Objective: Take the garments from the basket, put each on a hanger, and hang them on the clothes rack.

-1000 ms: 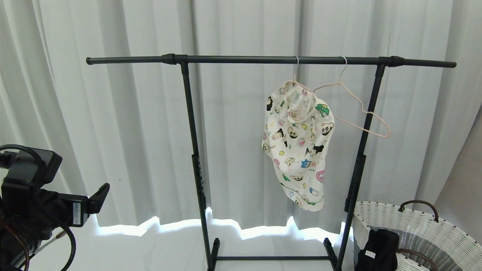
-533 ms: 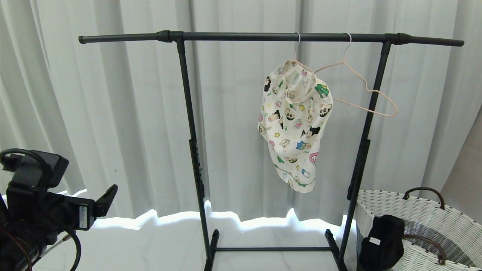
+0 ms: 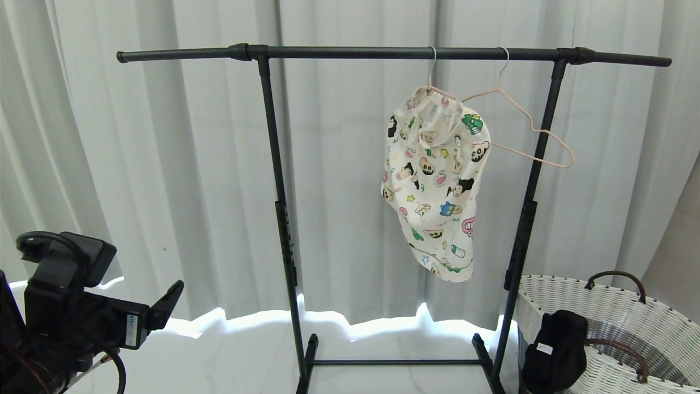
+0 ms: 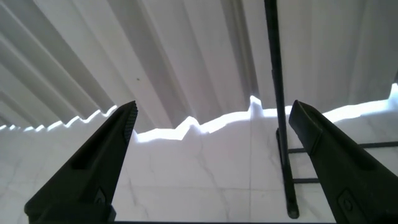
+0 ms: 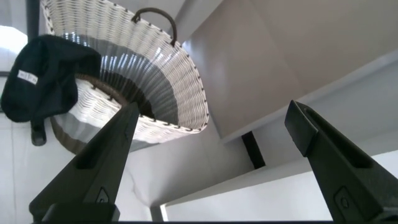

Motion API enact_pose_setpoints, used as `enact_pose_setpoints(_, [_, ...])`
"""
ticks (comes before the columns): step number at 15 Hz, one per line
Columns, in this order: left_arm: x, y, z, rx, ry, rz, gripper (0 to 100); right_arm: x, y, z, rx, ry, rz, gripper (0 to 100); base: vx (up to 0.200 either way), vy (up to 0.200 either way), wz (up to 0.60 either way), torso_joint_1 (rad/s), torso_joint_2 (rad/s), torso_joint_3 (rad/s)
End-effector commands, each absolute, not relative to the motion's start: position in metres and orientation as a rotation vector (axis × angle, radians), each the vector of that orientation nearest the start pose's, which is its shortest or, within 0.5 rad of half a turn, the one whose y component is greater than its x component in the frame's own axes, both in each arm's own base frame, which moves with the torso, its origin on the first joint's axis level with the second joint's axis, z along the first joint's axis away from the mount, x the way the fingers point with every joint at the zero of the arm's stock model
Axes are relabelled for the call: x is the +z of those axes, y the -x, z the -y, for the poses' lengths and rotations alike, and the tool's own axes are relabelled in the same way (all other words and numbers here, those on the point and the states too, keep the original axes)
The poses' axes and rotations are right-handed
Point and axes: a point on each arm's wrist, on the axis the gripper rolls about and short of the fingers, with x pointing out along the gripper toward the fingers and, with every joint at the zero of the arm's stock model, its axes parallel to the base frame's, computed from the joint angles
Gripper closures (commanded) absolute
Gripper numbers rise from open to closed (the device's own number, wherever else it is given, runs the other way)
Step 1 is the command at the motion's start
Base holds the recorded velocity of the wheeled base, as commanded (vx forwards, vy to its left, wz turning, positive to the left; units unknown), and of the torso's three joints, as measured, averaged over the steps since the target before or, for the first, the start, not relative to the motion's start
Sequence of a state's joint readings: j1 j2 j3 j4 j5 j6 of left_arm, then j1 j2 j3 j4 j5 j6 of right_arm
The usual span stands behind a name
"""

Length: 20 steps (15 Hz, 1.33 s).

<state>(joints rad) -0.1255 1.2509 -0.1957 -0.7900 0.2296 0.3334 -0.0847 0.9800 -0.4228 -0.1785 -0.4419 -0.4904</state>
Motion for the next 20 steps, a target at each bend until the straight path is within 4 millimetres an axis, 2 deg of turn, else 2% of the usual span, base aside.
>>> enact_pose_setpoints(1, [0.143,-0.155,0.018,0.038,-0.381,-0.272,0,0.184,-0.113,0.019,-0.418,0.542,-0.498,0,0.2,-0.2,0.0,-0.002,0.0,0.002])
enact_pose_setpoints(6, [0.143,-0.15,0.019,0.03,-0.382,-0.263,0,0.182,-0.114,0.019,-0.417,0.541,-0.495,0,0.2,-0.2,0.0,-0.002,0.0,0.006])
enact_pose_setpoints(9, [0.143,-0.15,0.019,0.03,-0.382,-0.263,0,0.182,-0.114,0.018,-0.387,0.539,-0.489,0,0.0,0.0,0.0,0.0,0.0,0.0])
enact_pose_setpoints(12, [0.143,-0.151,0.019,0.029,-0.381,-0.263,0,0.18,-0.116,0.014,-0.27,0.53,-0.469,0,0.0,0.0,0.0,0.0,0.0,0.0])
enact_pose_setpoints(15, [0.145,-0.152,0.019,0.03,-0.38,-0.257,0,0.169,-0.135,0.009,-0.155,0.535,-0.538,0,0.0,0.0,0.0,0.0,0.0,0.0])
enact_pose_setpoints(20, [0.144,-0.153,0.022,0.011,-0.379,-0.259,0,0.133,-0.188,0.004,-0.081,0.557,-0.673,0,0.0,0.0,0.0,0.0,0.0,0.0])
